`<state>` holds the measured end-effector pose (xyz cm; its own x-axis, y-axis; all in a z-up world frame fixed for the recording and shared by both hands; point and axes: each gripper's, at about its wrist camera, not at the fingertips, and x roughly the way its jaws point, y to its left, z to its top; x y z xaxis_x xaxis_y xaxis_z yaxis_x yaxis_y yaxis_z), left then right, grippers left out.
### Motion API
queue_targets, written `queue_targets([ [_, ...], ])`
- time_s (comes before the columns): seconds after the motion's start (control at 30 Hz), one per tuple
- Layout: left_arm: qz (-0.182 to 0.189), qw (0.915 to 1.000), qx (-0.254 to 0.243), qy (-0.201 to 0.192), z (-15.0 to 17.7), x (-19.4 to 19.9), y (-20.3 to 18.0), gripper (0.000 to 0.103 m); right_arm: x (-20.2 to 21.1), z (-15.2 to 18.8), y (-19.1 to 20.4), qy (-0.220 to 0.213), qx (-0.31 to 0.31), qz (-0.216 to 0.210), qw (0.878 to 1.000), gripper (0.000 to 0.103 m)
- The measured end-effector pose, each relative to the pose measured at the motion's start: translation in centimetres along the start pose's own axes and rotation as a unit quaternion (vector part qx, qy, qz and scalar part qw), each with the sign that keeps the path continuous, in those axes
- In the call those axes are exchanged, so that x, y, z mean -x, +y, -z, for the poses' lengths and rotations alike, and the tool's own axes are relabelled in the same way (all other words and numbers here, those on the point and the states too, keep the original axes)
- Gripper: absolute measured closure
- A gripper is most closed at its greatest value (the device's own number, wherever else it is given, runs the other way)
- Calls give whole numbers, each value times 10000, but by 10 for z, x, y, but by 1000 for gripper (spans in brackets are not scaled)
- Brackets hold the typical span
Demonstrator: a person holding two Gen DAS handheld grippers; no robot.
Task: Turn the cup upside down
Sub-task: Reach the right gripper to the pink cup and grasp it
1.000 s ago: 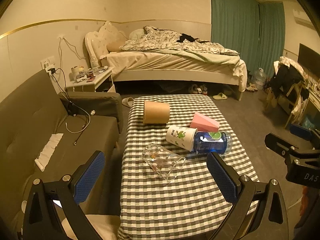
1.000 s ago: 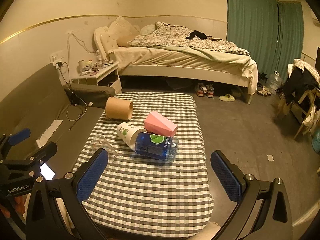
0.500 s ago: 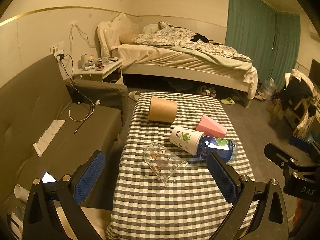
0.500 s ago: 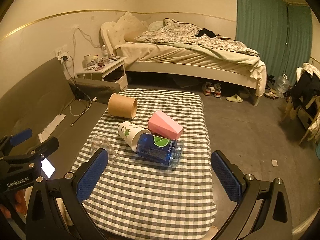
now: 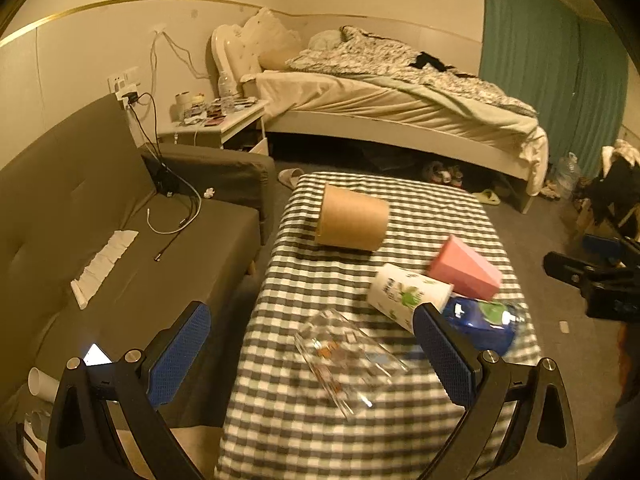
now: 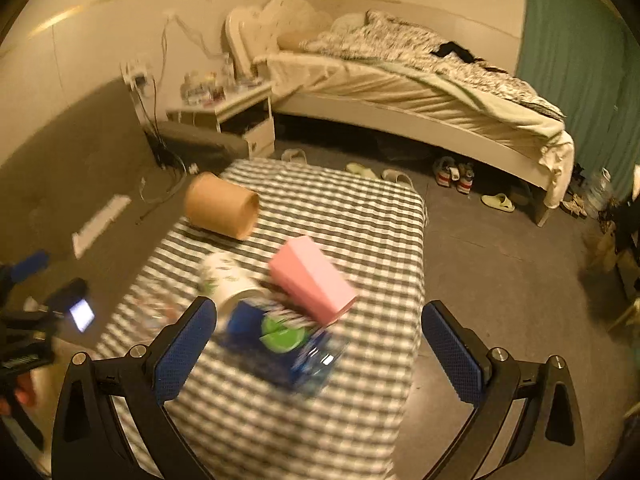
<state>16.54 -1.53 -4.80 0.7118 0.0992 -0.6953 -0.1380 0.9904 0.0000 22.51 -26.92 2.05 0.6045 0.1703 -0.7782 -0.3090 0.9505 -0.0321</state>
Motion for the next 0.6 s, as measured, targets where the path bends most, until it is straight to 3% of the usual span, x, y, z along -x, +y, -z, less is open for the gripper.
queue_targets([
  [0.13,-121,9998,19,155,-2,-25,2,0,-62,-12,-8,522,405,-57,9978,0],
  [0.3,-257,9990,-45,351,1,-46,1,0,-124,-21,-7,830,790,-197,9932,4],
  [0.53,-255,9976,-94,638,11,-69,-2,0,-179,-22,1,1463,1051,-744,9808,10],
  [0.6,-226,9975,-137,654,12,-71,-4,0,-190,-21,2,1589,1014,-814,9787,18],
])
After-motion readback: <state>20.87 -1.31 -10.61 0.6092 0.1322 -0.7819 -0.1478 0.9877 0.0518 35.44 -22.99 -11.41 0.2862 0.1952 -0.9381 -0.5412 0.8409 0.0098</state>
